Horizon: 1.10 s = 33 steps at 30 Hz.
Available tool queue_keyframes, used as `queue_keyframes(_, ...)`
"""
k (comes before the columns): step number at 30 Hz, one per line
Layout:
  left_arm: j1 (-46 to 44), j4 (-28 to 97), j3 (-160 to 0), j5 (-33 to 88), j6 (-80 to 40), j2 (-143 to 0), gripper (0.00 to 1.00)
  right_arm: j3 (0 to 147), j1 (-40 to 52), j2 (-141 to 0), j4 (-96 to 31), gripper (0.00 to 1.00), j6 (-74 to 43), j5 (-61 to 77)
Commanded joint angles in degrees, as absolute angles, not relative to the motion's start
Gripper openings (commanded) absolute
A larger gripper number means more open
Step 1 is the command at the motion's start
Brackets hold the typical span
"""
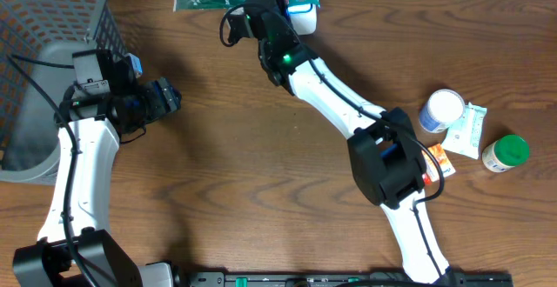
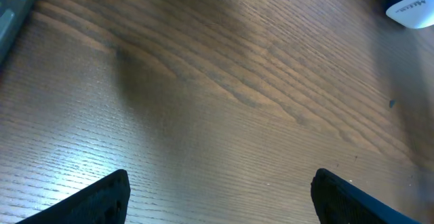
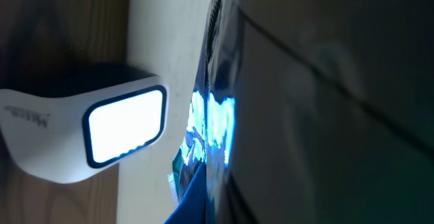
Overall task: Scan the item barcode
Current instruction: 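Hold the packet's barcode side against the scanner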
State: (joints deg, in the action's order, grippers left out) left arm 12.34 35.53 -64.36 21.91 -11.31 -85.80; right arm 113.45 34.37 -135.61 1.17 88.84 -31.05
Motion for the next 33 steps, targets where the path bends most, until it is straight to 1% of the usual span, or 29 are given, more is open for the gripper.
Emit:
queue_keyframes(1, 13.1, 35.5, -64.4, 20.9, -11.2, -85.1, 0.86, 114.4, 32.2, -137.8, 2.2, 0.01, 91.6, -29.5)
queue_keyframes(8, 13.1, 35.5, -64.4, 20.9, -11.2, -85.1, 0.86, 114.4, 30.8, -141.1, 8.2, 0.01, 94.0, -30.1)
queue_keyframes(24, 13.1, 35.5, -64.4, 20.9, -11.2, -85.1, 0.86, 114.4, 30.8, -145.5, 7.5, 0.01, 93.8, -29.6)
queue_keyframes(31, 13.1, 35.5, -64.4, 20.9, -11.2, -85.1, 0.86, 114.4, 31.2, -146.0, 7.4, 0.01, 89.3, -29.3)
queue_keyframes(33, 13.1, 35.5, -64.4, 20.9, -11.2, -85.1, 0.86, 114.4, 31.4, -146.0, 9.0, 0.01, 88.1, -29.3)
